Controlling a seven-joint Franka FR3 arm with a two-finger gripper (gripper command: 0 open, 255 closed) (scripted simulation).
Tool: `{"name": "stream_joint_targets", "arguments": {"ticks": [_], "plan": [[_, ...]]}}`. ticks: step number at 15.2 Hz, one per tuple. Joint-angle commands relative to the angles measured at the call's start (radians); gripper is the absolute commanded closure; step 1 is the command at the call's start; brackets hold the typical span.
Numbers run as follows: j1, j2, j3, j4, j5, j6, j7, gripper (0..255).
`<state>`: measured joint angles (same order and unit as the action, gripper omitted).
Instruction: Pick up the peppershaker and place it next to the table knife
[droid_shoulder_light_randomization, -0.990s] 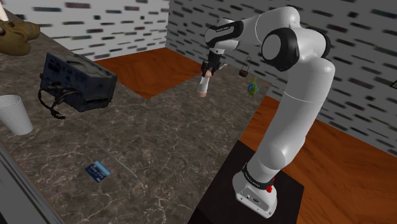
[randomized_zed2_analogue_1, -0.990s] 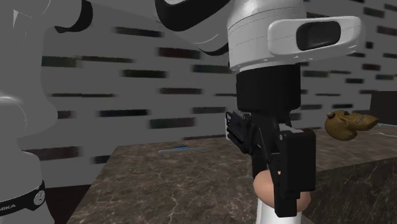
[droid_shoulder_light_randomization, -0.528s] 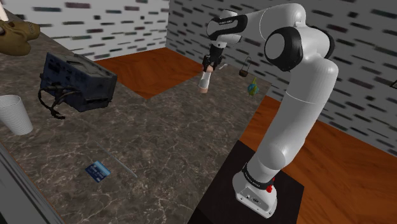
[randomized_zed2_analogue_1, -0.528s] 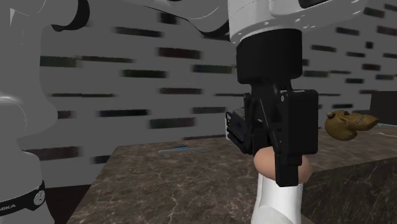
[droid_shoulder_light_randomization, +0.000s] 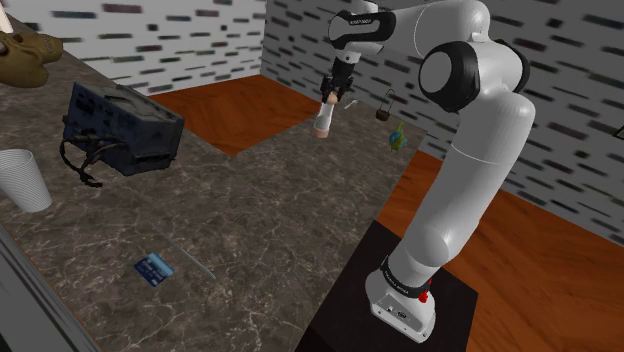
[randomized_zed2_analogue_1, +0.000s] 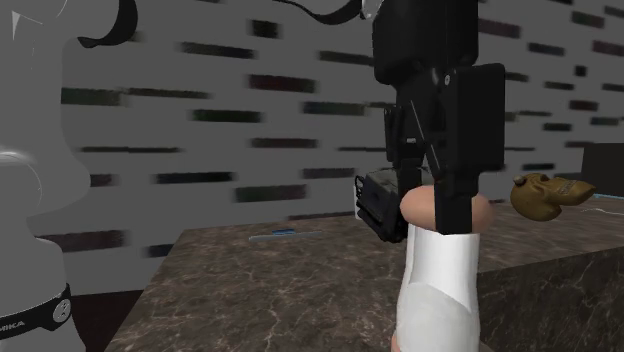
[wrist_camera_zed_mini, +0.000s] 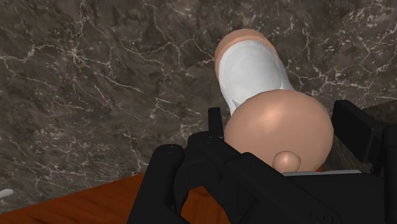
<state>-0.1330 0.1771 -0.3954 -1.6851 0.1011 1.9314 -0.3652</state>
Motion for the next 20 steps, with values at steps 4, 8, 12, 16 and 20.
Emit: {"name": "stream_joint_targets", "arguments": {"ticks": [4,8,12,16,20], "plan": [[-0.002,-0.004,-0.002,0.064,-0.003,-0.067,0.003,255],[-0.005,-0.002,-0.003,0.120,-0.003,-0.122,0.005,255],[-0.008,0.005,-0.005,0.182,-0.001,-0.178,0.005,255],[-0.014,0.016,-0.006,0.251,0.003,-0.236,0.005,255],[-0.021,0.033,-0.008,0.327,0.010,-0.297,0.003,255]]}}
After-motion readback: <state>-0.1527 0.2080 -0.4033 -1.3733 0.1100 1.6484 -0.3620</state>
